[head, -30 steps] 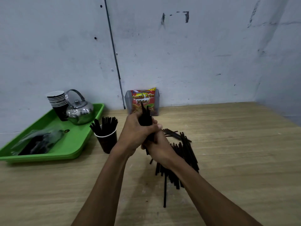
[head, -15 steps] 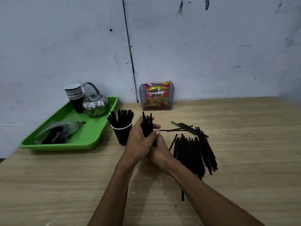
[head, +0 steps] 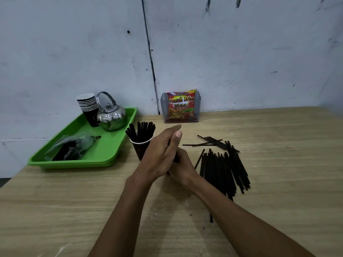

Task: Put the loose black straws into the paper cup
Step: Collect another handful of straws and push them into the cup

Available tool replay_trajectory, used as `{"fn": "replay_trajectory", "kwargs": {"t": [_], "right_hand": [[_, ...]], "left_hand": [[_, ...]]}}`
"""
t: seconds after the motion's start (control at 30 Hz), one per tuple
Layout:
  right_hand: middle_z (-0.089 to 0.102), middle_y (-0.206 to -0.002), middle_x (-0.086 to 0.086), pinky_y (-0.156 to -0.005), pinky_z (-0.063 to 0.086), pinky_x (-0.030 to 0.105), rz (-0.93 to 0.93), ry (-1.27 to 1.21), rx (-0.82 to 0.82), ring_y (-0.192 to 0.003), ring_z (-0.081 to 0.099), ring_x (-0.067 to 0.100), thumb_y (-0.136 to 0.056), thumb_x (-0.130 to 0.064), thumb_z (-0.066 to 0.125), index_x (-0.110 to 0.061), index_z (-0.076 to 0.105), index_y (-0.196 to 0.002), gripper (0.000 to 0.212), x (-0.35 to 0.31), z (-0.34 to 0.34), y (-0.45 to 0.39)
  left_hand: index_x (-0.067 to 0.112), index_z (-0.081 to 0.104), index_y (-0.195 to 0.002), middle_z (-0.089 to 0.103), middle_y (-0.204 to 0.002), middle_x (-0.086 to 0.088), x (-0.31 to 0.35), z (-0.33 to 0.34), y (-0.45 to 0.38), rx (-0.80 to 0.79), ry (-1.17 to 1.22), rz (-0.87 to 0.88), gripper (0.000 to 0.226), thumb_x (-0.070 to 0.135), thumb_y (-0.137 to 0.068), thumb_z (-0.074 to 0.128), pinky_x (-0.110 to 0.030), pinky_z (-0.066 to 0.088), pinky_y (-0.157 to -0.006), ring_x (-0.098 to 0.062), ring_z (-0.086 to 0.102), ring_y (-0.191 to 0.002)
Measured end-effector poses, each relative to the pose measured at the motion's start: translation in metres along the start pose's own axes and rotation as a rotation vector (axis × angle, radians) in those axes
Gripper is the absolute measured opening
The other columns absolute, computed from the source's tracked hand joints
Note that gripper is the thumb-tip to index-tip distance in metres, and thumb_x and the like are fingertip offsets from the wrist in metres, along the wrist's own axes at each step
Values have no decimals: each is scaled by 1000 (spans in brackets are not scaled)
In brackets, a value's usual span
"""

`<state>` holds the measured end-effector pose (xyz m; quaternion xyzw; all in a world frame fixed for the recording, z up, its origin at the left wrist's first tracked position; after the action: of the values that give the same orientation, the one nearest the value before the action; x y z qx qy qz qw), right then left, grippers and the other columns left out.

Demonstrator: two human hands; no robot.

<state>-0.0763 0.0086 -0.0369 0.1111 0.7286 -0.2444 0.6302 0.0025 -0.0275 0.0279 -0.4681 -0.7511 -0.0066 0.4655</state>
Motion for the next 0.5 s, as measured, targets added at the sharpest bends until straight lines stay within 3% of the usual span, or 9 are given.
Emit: {"fn": "replay_trajectory", "kwargs": {"t": [0.07, 0.13, 0.2, 0.27, 0.37, 0.5], "right_hand": [[61, -63, 0, -51, 42, 22, 33, -1, 0, -54, 55, 9, -90, -4, 57, -7, 62, -86, 7, 0, 1, 1], [59, -63, 1, -51, 41, 23, 52, -30, 2, -52, 52, 8, -89, -5, 59, -11, 59, -83, 9, 0, 2, 3], [58, -63, 4, -51, 41, 22, 60, -53, 4, -51, 51, 7, -91, -8, 60, -12, 58, -80, 11, 1, 2, 5], [57, -63, 2, -52, 41, 22, 46, -55, -8, -51, 51, 5, -93, -11, 59, -14, 58, -76, 17, -1, 0, 6], [55, -62, -5, -50, 41, 18, -8, -49, -52, -51, 51, -2, -93, -6, 57, -16, 55, -69, 26, -4, -4, 9], [55, -63, -6, -53, 42, 18, -41, -81, -52, -56, 53, 0, -92, -3, 59, -15, 56, -69, 26, -4, -5, 11]], "left_hand": [[19, 51, -141, 54, -140, 5, 3, -8, -3, -37, 47, -30, 44, 37, -102, 41, 0, 31, -96, 1, 46, -127], [28, 41, -147, 52, -143, 6, 6, -18, -5, -19, 156, -51, 53, 45, -97, 45, -19, 36, -106, -2, 45, -132], [40, 26, -150, 49, -144, 6, 10, -27, -4, 9, 149, -40, 67, 51, -90, 52, -31, 37, -106, -5, 45, -132], [43, 17, -152, 40, -151, 5, 10, -33, -1, -85, -25, -49, 84, 56, -81, 60, -34, 32, -108, -9, 36, -138], [42, 21, -151, 18, -162, 6, 2, -32, 7, -312, -301, -71, 98, 70, -68, 63, -38, 20, -117, -13, 15, -149], [38, 14, -153, 14, -162, 10, -3, -30, 12, -251, -273, -26, 109, 77, -63, 61, -38, 17, -120, -8, 9, -149]]}}
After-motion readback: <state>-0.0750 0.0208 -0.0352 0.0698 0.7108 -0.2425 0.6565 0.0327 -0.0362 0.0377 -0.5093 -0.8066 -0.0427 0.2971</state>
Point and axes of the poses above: each hand's wrist, its own y-axis away from the middle knuckle, its own z-axis out of the palm, x = y × z, the point moved 1 cm from there along -y, towards the middle knuckle
